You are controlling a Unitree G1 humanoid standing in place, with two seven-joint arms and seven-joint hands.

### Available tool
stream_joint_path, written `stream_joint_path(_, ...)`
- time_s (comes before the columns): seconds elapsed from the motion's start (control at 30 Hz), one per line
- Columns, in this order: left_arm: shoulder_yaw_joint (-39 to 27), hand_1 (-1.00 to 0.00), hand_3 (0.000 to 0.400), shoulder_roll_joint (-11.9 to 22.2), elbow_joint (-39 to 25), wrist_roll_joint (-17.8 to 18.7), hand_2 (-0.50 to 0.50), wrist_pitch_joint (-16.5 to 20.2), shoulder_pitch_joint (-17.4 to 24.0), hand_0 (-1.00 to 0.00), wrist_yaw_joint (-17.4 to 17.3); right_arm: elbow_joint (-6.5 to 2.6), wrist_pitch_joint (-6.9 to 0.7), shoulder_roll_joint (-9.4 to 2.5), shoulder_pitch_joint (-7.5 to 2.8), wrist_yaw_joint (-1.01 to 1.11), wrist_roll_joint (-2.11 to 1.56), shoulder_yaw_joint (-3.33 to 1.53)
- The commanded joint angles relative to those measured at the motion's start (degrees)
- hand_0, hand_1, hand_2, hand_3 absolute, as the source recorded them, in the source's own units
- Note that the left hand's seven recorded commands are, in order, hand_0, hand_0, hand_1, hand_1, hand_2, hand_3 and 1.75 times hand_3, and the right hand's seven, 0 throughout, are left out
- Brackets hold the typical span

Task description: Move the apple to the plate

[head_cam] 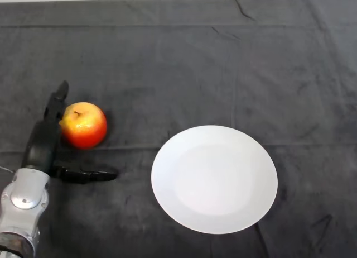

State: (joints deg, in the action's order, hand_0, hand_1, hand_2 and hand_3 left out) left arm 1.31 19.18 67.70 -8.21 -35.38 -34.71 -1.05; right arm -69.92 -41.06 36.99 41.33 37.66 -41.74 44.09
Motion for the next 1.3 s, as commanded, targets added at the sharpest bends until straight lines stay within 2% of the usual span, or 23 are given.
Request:
stream_joint_path(0.03,1.9,-0.88,0.4,0.2,-0.6,-1.8,-0.06,1.7,0.1,-1.0,-1.0,0.38,0.19,1.06,0.67,0.04,-0.93,0.89)
stream_joint_path(0.27,2.7,-1.0,0.4,0.4,-1.4,-2.2,0.0,1.6,0.6,-1.0,-0.7,0.42,0.19,1.04,0.65,0.02,-0.94,0.89)
stream_joint_path(0.67,2.7,-1.0,0.4,1.7,-4.6,-1.3,0.0,3.3,0.2,-1.0,-1.7,0.48,0.19,1.02,0.63,-0.01,-0.96,0.89)
stream_joint_path(0.97,2.4,-1.0,0.4,2.5,-15.5,-0.7,0.0,5.9,2.1,-1.0,-0.6,0.59,0.2,0.96,0.58,-0.05,-0.98,0.89)
stream_joint_path(1.3,4.5,-1.0,0.4,0.9,-33.9,-2.8,0.0,11.6,6.0,-1.0,3.5,0.85,0.24,0.82,0.47,-0.16,-1.0,0.88)
